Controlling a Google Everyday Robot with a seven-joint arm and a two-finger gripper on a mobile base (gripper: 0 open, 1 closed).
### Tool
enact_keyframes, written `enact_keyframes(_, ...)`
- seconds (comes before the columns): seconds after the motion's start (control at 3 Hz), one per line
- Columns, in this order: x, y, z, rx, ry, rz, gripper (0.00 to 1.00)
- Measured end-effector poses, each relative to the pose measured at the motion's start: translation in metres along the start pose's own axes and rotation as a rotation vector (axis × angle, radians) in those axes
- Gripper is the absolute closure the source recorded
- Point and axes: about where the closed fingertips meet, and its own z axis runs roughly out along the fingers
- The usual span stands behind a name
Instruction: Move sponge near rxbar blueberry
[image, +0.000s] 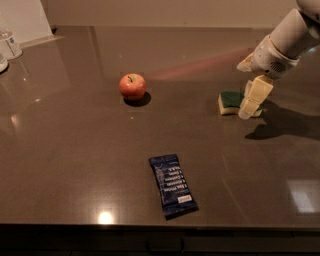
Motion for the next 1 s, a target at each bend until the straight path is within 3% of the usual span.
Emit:
enact_keyframes(0.67, 0.026, -0.003, 0.021, -0.048, 0.032, 0.021, 0.00)
enact_keyframes(1.0, 0.032, -0.001, 0.025, -0.056, 0.040, 0.021, 0.16)
